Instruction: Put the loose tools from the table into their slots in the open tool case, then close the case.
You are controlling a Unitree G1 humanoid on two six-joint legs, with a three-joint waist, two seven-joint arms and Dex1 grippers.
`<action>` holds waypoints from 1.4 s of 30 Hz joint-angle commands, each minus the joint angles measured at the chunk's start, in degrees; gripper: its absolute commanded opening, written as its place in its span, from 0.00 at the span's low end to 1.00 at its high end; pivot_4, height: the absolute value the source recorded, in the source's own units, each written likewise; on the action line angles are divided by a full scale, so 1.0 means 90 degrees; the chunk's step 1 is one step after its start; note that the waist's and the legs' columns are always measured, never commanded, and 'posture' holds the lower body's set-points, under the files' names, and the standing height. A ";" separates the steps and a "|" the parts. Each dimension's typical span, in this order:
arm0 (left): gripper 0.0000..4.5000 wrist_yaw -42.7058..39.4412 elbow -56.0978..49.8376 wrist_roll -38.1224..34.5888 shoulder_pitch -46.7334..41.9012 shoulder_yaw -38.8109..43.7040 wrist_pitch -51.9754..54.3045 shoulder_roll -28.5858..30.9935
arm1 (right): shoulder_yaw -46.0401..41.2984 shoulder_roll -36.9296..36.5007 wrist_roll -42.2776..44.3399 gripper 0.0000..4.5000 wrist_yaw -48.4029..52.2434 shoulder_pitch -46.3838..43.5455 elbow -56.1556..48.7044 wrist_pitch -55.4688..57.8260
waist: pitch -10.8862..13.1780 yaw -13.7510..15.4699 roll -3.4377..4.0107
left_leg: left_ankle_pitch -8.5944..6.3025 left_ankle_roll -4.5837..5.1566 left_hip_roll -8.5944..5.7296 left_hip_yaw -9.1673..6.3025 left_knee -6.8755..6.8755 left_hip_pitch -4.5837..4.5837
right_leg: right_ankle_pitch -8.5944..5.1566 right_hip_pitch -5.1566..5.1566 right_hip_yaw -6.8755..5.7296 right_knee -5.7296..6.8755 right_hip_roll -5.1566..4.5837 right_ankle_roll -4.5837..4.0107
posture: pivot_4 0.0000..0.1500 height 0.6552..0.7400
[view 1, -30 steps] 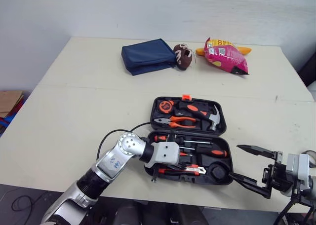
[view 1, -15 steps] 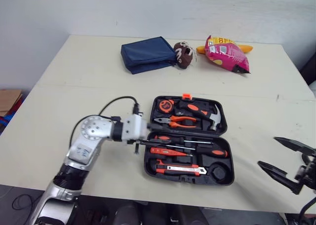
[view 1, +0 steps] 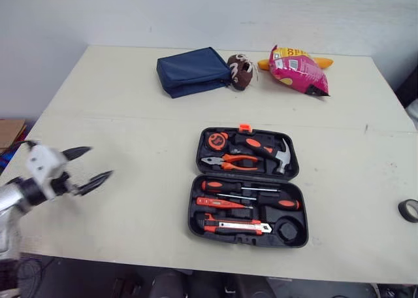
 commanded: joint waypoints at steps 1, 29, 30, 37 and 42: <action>0.99 0.0243 0.0513 -0.0082 0.0143 0.0655 -0.0393 0.0116 | -0.0337 0.0119 0.0081 1.00 -0.0257 0.0240 0.0437 -0.0378 | -0.0001 0.0000 -0.0008 | -0.0002 -0.0001 0.0000 0.0000 0.0002 0.0000 | 0.0000 0.0000 -0.0002 0.0000 -0.0003 -0.0001 | 1.00 1.00; 0.99 0.0202 -0.4018 -0.1625 -0.1476 -0.2224 0.2512 -0.0808 | 0.1045 -0.3269 0.0148 1.00 0.0020 -0.0354 -0.1998 0.4815 | -0.0007 0.0008 0.0004 | 0.0036 -0.0050 -0.0003 0.0006 -0.0001 -0.0010 | 0.0010 0.0000 0.0013 -0.0005 0.0021 0.0034 | 1.00 1.00; 0.99 0.0243 -0.4143 -0.1705 -0.1498 -0.2254 0.2668 -0.0814 | 0.1157 -0.3397 0.0040 1.00 0.0123 -0.0431 -0.1878 0.4924 | -0.0005 0.0012 0.0000 | 0.0037 -0.0050 -0.0003 0.0005 -0.0001 -0.0010 | 0.0010 -0.0001 0.0013 -0.0006 0.0022 0.0035 | 1.00 1.00; 0.99 0.0312 -0.5051 -0.2304 -0.1665 -0.2547 0.3554 -0.0762 | 0.2803 -0.4307 -0.0993 1.00 0.0702 -0.1725 -0.0212 0.4977 | -0.0001 0.0016 -0.0004 | 0.0038 -0.0043 -0.0007 0.0005 0.0010 -0.0013 | 0.0011 0.0002 0.0014 -0.0009 0.0019 0.0036 | 1.00 1.00; 0.99 0.0232 -0.5192 -0.2297 -0.1768 -0.2724 0.3689 -0.0712 | 0.3789 -0.4361 -0.1621 1.00 0.0770 -0.3001 0.0901 0.4742 | 0.0000 -0.0025 0.0001 | 0.0049 -0.0048 -0.0006 0.0005 0.0014 -0.0009 | 0.0011 0.0003 0.0015 -0.0005 0.0023 0.0035 | 1.00 1.00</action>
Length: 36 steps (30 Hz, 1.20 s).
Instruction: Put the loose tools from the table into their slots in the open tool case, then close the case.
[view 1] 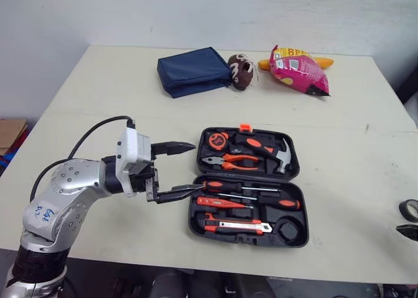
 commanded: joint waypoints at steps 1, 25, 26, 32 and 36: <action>0.99 -0.0074 -0.0264 -0.0094 -0.0120 -0.0052 0.0039 0.0103 | 0.0423 -0.0115 -0.0456 1.00 -0.0081 -0.0744 0.0825 -0.0318 | 0.0001 -0.0028 0.0001 | 0.0001 0.0001 0.0000 0.0000 0.0003 0.0000 | 0.0000 0.0000 0.0000 0.0002 -0.0001 0.0000 | 1.00 1.00; 1.00 -0.0062 -0.0353 -0.0095 -0.0179 -0.0082 0.0019 0.0032 | 0.1303 0.0121 -0.0986 0.01 0.0700 -0.2615 0.1984 -0.1382 | 0.0001 -0.0124 0.0008 | 0.0010 0.0003 0.0001 0.0002 0.0039 0.0002 | 0.0005 0.0005 0.0004 0.0024 0.0000 0.0001 | 1.00 1.00; 1.00 -0.0071 -0.0343 -0.0081 -0.0172 -0.0091 -0.0003 0.0026 | 0.1262 0.0121 -0.0908 0.01 0.0858 -0.2610 0.1809 -0.1440 | 0.0001 -0.0126 0.0008 | 0.0010 0.0003 0.0001 0.0002 0.0038 0.0002 | 0.0005 0.0005 0.0004 0.0024 0.0000 0.0001 | 1.00 1.00; 1.00 -0.0276 -0.0182 0.0262 -0.0118 -0.0150 -0.0479 0.0036 | 0.1243 -0.0127 -0.0056 0.01 0.1857 -0.2481 -0.0676 -0.0319 | 0.0003 -0.0133 0.0018 | 0.0011 0.0002 0.0003 0.0002 0.0039 0.0002 | 0.0005 0.0004 0.0005 0.0029 0.0001 0.0001 | 1.00 1.00; 1.00 -0.0592 -0.0088 0.0469 -0.0043 -0.0208 -0.0829 0.0136 | 0.1417 -0.0321 0.0883 0.01 0.2067 -0.2409 -0.3207 0.1126 | 0.0009 -0.0112 0.0026 | 0.0014 -0.0004 0.0009 -0.0004 0.0035 0.0001 | 0.0005 -0.0001 0.0003 0.0038 0.0004 0.0001 | 1.00 1.00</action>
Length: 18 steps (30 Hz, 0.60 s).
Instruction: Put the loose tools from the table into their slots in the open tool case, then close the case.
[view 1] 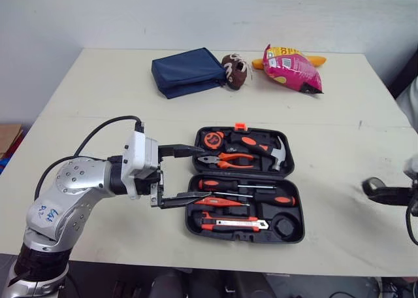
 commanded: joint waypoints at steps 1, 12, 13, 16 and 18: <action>1.00 -0.0166 0.0029 -0.0038 -0.0046 0.0059 -0.0134 0.0059 | 0.0235 -0.0260 0.0867 0.01 0.0122 -0.0068 -0.2034 0.1162 | 0.0003 0.0031 -0.0007 | 0.0001 -0.0002 0.0001 -0.0008 -0.0004 -0.0001 | 0.0000 0.0000 -0.0005 -0.0002 0.0001 0.0000 | 1.00 1.00; 1.00 -0.0514 0.0012 0.0191 0.0006 -0.0266 -0.0150 0.0286 | 0.2153 0.0024 0.1082 0.01 -0.0116 -0.1010 -0.4410 0.1872 | 0.0012 0.0101 -0.0022 | -0.0024 0.0020 -0.0006 -0.0010 -0.0009 -0.0037 | -0.0004 -0.0016 -0.0012 -0.0048 -0.0015 0.0006 | 1.00 1.00; 1.00 -0.0501 -0.0012 0.0193 0.0025 -0.0264 -0.0141 0.0292 | 0.2307 -0.0006 0.0978 0.01 -0.0093 -0.1025 -0.4441 0.1846 | 0.0012 0.0102 -0.0022 | -0.0024 0.0020 -0.0005 -0.0009 -0.0010 -0.0040 | -0.0004 -0.0020 -0.0012 -0.0047 -0.0015 0.0006 | 1.00 1.00; 1.00 -0.0493 -0.0047 0.0197 0.0066 -0.0250 -0.0153 0.0303 | 0.2626 0.0003 0.0673 0.01 -0.0169 -0.1071 -0.4397 0.1724 | 0.0012 0.0102 -0.0023 | -0.0024 0.0020 -0.0005 -0.0010 -0.0010 -0.0040 | -0.0005 -0.0020 -0.0012 -0.0047 -0.0013 0.0004 | 1.00 1.00; 1.00 -0.0468 -0.0124 0.0170 0.0094 -0.0247 -0.0118 0.0314 | 0.2758 0.0086 0.0397 0.01 -0.0362 -0.1059 -0.4290 0.1578 | 0.0013 0.0092 -0.0024 | -0.0024 0.0021 -0.0004 -0.0009 -0.0004 -0.0040 | -0.0005 -0.0020 -0.0012 -0.0045 -0.0014 0.0004 | 1.00 1.00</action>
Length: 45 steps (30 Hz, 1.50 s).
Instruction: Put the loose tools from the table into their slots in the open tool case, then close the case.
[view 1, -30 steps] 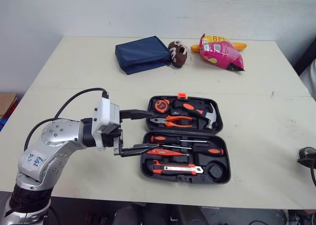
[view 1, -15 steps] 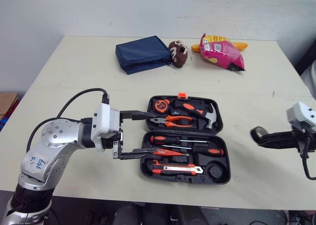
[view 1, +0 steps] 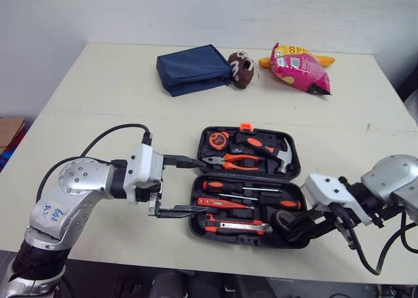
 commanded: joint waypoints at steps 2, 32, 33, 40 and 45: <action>1.00 0.0064 -0.0380 -0.0019 0.0024 0.0043 0.0001 0.0073 | 0.0205 0.0016 -0.0605 0.01 -0.0186 0.0018 0.0129 -0.0390 | 0.0001 -0.0022 -0.0001 | 0.0000 0.0001 0.0000 0.0001 0.0003 0.0001 | 0.0000 0.0001 0.0001 0.0004 -0.0001 0.0000 | 1.00 1.00; 1.00 0.0407 -0.0727 -0.0085 0.0301 -0.0004 0.0202 -0.0032 | 0.0238 0.0215 -0.1000 0.01 0.0007 0.0331 0.0630 -0.1020 | 0.0002 -0.0055 -0.0030 | 0.0004 0.0006 0.0001 -0.0002 0.0034 0.0015 | 0.0003 0.0016 -0.0001 0.0030 -0.0002 -0.0003 | 1.00 1.00; 1.00 0.0415 -0.0735 -0.0090 0.0309 -0.0003 0.0204 -0.0035 | 0.0172 0.0226 -0.0955 0.19 0.0021 0.0358 0.0657 -0.1052 | 0.0002 -0.0055 -0.0030 | 0.0004 0.0006 0.0001 -0.0002 0.0034 0.0014 | 0.0003 0.0016 -0.0001 0.0030 -0.0001 -0.0003 | 1.00 1.00; 1.00 0.0313 -0.0616 -0.0078 0.0388 0.0120 0.0164 0.0063 | -0.0812 0.0639 0.0385 0.67 0.0636 0.0498 0.0962 -0.1378 | 0.0012 -0.0060 -0.0026 | 0.0004 0.0008 0.0001 -0.0001 0.0034 0.0014 | 0.0003 0.0017 0.0001 0.0032 0.0001 -0.0003 | 1.00 1.00; 1.00 0.0272 -0.0615 -0.0093 0.0459 0.0220 0.0160 0.0141 | -0.1076 0.0555 0.0827 0.67 0.0755 0.0574 0.1172 -0.1157 | 0.0011 -0.0058 -0.0031 | 0.0001 0.0012 0.0003 -0.0004 0.0041 0.0014 | 0.0003 0.0020 -0.0001 0.0033 0.0000 -0.0004 | 1.00 1.00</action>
